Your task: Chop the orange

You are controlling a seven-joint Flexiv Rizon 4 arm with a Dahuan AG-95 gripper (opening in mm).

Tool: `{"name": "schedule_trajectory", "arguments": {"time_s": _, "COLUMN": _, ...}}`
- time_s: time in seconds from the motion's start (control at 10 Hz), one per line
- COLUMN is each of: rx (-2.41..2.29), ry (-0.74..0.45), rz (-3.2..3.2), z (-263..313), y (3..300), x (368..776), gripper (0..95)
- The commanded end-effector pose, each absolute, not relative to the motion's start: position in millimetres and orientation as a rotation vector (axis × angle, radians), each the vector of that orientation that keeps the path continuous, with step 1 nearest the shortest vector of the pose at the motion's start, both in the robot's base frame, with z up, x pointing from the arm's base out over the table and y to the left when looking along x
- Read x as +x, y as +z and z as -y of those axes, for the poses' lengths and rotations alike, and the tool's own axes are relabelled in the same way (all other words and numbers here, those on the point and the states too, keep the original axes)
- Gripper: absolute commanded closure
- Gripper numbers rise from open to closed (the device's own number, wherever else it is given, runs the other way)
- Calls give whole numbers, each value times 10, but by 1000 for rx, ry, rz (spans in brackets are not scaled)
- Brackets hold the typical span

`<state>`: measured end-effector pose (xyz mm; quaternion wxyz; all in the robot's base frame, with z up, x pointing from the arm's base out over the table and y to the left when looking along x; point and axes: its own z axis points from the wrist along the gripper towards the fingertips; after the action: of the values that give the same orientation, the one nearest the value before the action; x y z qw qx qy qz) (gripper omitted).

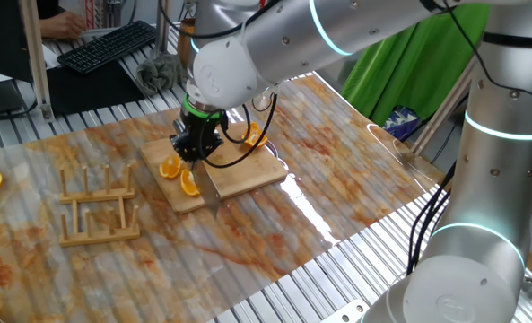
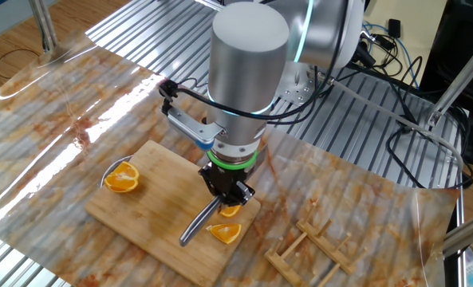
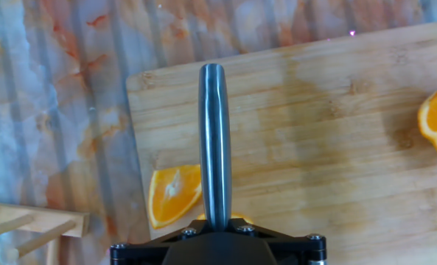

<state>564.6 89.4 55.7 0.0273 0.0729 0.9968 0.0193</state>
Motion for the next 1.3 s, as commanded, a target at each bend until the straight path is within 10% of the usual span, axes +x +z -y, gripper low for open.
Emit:
{"name": "schedule_trajectory", "arguments": {"time_s": 0.1, "rx": 220, "ry": 58, "rz": -3074, "z": -884, "y": 540, "x": 5651, "gripper": 950}}
{"name": "schedule_trajectory", "arguments": {"time_s": 1.3, "rx": 251, "ry": 74, "rz": -3021, "z": -896, "y": 351, "x": 5581, "gripper": 950}}
